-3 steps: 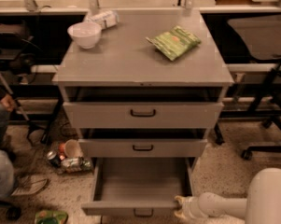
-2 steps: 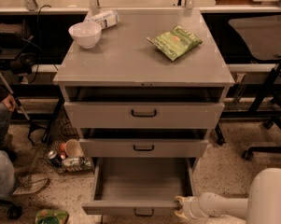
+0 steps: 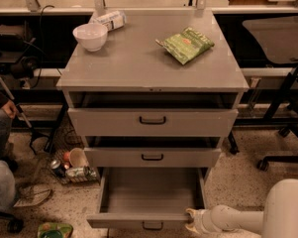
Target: Open bottom drawer
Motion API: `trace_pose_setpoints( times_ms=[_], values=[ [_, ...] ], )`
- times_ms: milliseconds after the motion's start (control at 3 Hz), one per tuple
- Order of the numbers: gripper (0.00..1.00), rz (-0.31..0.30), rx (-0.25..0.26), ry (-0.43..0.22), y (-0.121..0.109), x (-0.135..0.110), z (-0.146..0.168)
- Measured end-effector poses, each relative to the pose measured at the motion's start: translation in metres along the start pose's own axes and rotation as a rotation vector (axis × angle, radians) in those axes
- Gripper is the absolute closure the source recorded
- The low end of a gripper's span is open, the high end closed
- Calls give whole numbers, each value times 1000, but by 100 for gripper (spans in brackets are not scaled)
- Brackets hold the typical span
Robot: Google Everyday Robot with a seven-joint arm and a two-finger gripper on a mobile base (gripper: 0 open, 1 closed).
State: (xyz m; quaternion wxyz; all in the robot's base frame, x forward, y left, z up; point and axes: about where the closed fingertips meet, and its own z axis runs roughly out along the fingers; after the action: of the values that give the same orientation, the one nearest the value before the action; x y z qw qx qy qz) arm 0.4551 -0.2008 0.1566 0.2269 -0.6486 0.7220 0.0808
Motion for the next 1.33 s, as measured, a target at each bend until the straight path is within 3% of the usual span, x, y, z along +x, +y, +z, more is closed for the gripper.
trace_pose_setpoints(
  times_ms=[667,1000,1333],
  values=[
    [100,0,0,0,0,0,0],
    [85,0,0,0,0,0,0],
    [61,0,0,0,0,0,0]
  ],
)
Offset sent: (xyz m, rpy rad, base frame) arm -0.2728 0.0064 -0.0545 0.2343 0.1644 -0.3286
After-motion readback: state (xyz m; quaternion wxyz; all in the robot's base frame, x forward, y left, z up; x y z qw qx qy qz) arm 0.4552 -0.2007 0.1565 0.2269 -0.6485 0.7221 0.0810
